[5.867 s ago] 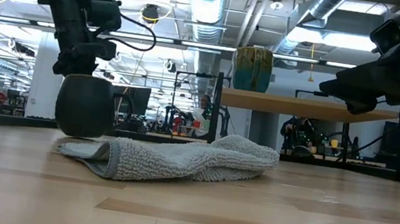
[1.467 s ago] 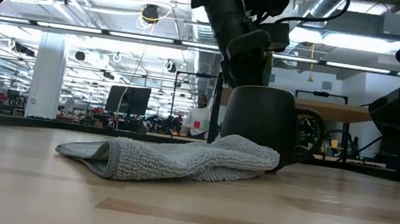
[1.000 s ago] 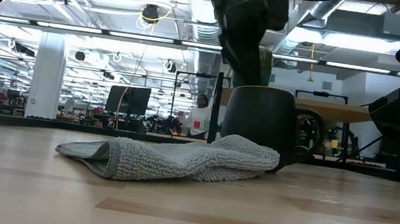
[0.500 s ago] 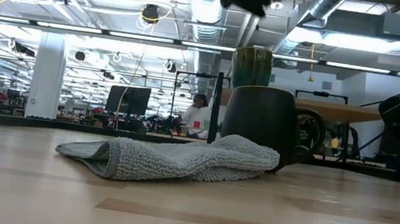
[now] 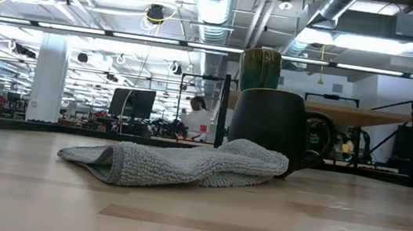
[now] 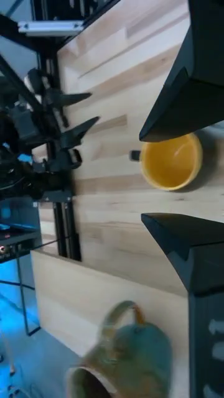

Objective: Stack small to large cups/mugs on shelf
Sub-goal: Put the yellow mug on the shelf

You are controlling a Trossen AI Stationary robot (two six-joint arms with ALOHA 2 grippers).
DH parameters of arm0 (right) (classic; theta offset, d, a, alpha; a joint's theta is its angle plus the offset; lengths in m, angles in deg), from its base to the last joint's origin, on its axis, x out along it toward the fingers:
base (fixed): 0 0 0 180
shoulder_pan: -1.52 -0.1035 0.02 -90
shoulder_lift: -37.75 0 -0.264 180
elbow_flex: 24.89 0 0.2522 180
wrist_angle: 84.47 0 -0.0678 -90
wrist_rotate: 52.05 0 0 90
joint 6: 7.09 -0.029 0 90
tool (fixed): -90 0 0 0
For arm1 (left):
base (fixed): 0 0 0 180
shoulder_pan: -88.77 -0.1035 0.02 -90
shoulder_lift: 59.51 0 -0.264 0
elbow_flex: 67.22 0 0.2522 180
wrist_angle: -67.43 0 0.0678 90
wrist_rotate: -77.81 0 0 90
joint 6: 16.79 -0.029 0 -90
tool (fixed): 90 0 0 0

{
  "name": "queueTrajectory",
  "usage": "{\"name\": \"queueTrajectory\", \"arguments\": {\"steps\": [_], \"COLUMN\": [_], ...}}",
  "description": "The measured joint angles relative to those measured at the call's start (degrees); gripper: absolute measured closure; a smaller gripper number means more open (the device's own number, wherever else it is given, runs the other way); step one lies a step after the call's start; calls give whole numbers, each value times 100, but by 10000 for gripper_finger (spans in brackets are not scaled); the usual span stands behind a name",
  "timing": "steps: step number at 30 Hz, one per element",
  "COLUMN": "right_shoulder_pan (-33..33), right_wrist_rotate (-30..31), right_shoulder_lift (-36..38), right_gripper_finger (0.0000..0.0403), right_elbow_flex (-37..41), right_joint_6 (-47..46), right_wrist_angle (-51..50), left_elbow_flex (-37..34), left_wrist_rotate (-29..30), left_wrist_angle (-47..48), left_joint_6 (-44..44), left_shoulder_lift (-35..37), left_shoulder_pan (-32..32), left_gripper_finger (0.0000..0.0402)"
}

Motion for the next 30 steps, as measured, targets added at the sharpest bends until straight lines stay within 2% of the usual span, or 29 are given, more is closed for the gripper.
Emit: {"name": "queueTrajectory", "arguments": {"steps": [4,10,15,19,24,30], "right_shoulder_pan": [134,813,1622,2403,3337,4203], "right_wrist_rotate": [105,62,-491,-1360,-2483,-3384], "right_shoulder_lift": [4,17,22,24,117,839], "right_gripper_finger": [182,182,182,182,182,182], "right_elbow_flex": [-29,-360,-515,-589,-683,-695], "right_joint_6": [560,1553,1998,2014,2371,2393], "right_wrist_angle": [202,206,208,208,120,-772], "left_elbow_flex": [-1221,-2955,-4043,-4598,-4947,-5020], "left_wrist_rotate": [25,291,355,463,541,560], "left_wrist_angle": [-923,-2389,-3205,-3547,-3903,-3876], "left_joint_6": [14,112,63,-161,-117,-118], "left_shoulder_lift": [781,1820,2434,2751,2865,2860], "left_shoulder_pan": [-1,-1,-5,-12,-28,-38], "left_gripper_finger": [212,212,212,212,212,212]}}
